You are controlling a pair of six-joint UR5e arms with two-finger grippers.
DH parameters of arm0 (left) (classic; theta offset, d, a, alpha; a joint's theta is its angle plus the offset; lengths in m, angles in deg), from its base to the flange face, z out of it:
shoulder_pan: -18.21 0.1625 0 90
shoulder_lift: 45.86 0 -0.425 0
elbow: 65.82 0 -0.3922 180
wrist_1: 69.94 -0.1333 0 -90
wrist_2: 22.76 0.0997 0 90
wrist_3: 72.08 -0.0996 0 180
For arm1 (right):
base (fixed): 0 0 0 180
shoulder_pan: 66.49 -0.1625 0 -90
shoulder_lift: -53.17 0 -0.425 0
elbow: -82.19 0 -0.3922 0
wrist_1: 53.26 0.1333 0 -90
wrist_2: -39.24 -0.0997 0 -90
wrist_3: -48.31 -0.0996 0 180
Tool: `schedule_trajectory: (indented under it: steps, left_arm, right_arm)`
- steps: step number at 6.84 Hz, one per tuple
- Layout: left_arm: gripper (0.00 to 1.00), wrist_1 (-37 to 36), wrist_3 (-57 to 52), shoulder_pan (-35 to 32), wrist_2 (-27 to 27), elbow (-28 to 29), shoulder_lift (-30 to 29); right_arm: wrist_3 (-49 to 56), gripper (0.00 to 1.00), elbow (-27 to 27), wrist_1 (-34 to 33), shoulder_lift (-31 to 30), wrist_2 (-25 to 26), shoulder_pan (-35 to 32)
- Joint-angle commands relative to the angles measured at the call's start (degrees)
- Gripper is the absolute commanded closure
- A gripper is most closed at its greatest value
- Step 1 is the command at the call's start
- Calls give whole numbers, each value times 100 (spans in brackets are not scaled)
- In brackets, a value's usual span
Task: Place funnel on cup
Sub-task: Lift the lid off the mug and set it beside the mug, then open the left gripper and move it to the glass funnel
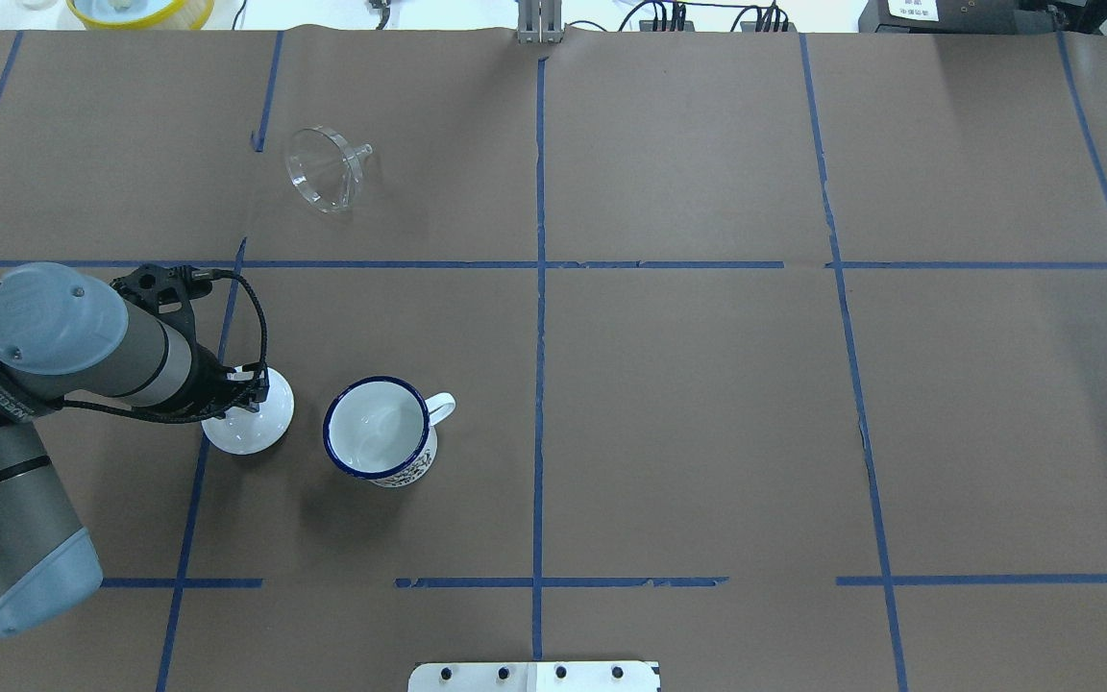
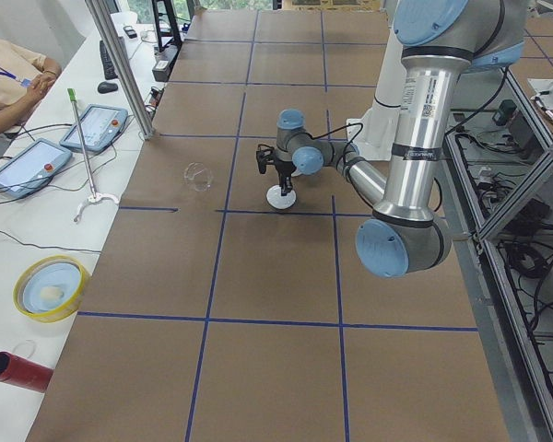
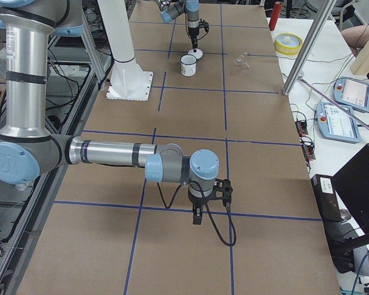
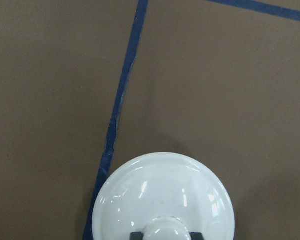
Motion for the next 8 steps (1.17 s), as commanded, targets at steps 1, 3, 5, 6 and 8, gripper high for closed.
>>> schedule_trajectory:
  steps: [1, 3, 5, 6, 8]
  left_arm:
    - [20, 1, 10, -1, -3, 11, 1]
    - [1, -34, 62, -88, -3, -155, -138]
    - [1, -69, 63, -910, -3, -191, -480]
    - [1, -78, 89, -1115, -11, -52, -665]
    - [1, 280, 2002, -1284, -3, 1138, -1585]
  right_arm:
    - [0, 0, 0, 0, 0, 0, 0]
    - [0, 0, 0, 0, 0, 0, 0]
    - [0, 0, 0, 0, 0, 0, 0]
    - [0, 0, 0, 0, 0, 0, 0]
    - [0, 0, 0, 0, 0, 0, 0]
